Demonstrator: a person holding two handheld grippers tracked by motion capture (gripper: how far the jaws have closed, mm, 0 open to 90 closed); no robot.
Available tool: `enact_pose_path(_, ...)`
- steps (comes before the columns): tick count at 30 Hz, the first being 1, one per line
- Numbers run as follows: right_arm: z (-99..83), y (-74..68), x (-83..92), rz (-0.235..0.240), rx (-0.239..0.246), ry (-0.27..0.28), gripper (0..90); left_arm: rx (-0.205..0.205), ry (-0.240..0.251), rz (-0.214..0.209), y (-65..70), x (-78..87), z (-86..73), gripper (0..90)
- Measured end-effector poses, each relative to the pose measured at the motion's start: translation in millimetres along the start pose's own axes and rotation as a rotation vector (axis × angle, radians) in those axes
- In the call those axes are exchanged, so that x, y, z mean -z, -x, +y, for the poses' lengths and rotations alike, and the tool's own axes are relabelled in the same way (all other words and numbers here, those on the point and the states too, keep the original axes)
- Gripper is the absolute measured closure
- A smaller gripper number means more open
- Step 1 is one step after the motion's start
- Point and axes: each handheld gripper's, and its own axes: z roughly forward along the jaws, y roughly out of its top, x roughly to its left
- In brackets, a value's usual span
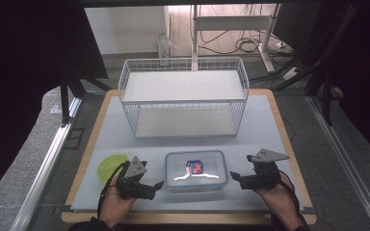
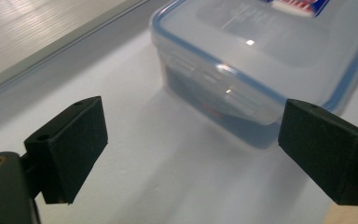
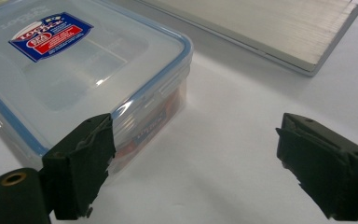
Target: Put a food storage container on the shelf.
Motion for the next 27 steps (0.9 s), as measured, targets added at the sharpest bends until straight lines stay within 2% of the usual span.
enact_pose_path(6,4.8,-3.0,-0.2,0.011,-0.013,0.001,8.5,0.062,0.011,-0.06,-0.4,-0.2,8.7,3.2)
enact_pose_path(10,9.9,-5.3,-1.5,0.033,-0.023,-0.007,6.9,0.066,-0.01,-0.088,1.1,-5.2,14.5,2.8)
enact_pose_path(13,16.5,-8.9,-3.9,0.052,-0.025,-0.015,3.5,0.076,-0.008,-0.116,2.6,-9.0,17.9,2.5)
enact_pose_path(17,24.8,-17.4,-10.9,0.077,0.004,-0.049,2.5,0.094,-0.009,-0.147,2.1,-14.7,22.4,1.9)
enact_pose_path(21,31.1,-25.7,-19.9,0.115,0.024,-0.089,2.5,0.105,-0.033,-0.15,0.6,-24.4,26.3,1.9)
enact_pose_path(23,32.9,-27.2,-24.6,0.132,0.026,-0.099,3.8,0.104,-0.052,-0.151,-0.5,-29.3,27.3,1.8)
enact_pose_path(24,33.1,-27.1,-26.1,0.14,0.022,-0.103,4.3,0.11,-0.055,-0.165,-1.7,-31.3,27.4,1.2)
enact_pose_path(27,33.1,-22.9,-32.4,0.167,-0.008,-0.128,5.1,0.154,-0.058,-0.2,-6.6,-36.4,27.7,0.3)
